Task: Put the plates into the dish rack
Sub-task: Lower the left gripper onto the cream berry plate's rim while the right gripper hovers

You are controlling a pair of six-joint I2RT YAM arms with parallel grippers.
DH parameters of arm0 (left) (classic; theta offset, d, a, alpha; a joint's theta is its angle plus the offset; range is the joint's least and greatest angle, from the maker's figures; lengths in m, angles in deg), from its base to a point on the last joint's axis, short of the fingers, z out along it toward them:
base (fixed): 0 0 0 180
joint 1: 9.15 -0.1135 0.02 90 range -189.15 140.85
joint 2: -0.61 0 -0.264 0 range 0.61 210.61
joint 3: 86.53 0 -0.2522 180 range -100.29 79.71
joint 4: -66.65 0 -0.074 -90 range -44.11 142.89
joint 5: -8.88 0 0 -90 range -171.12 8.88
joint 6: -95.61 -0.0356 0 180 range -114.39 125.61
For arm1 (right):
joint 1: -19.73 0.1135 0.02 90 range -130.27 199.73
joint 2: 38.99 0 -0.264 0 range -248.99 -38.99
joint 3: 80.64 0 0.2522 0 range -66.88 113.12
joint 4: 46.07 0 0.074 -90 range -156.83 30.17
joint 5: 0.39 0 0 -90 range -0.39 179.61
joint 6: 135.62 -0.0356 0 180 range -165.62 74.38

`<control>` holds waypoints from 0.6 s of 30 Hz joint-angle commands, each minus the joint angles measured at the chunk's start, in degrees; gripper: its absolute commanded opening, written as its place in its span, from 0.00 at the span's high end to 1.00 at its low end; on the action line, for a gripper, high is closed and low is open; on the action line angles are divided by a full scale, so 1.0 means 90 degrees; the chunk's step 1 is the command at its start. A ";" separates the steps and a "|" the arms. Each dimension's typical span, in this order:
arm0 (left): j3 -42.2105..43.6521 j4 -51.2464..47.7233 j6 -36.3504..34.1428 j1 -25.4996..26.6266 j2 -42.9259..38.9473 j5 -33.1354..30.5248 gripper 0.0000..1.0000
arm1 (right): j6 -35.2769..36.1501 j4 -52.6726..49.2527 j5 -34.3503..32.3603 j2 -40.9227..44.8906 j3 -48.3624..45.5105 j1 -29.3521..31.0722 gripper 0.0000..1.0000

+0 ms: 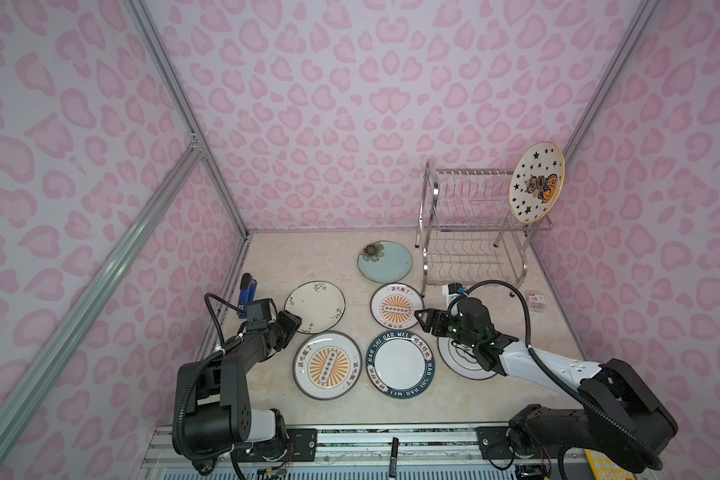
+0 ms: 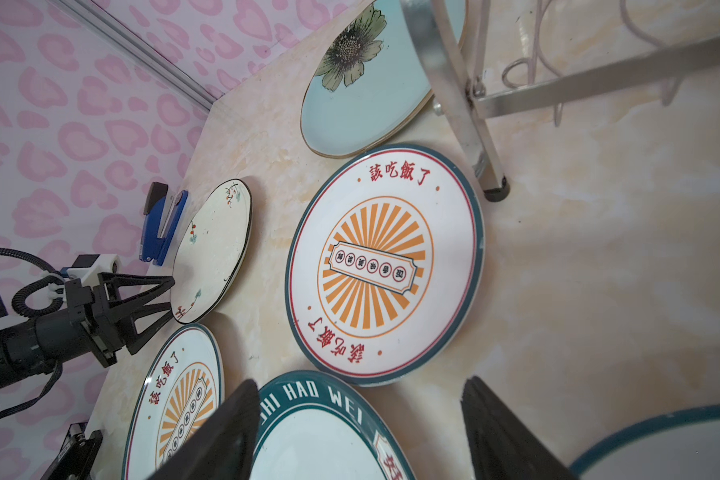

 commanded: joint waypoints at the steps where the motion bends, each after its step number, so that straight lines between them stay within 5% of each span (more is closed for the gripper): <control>1: -0.0041 0.0074 -0.0126 0.0001 0.0176 -0.0056 0.49 | 0.0033 0.0221 0.0052 -0.0072 0.0020 0.0002 0.25; 18: -0.0032 0.0388 -0.0258 -0.0002 0.0713 -0.0129 0.80 | 0.0115 0.0174 0.0199 -0.0226 0.0178 -0.0013 0.29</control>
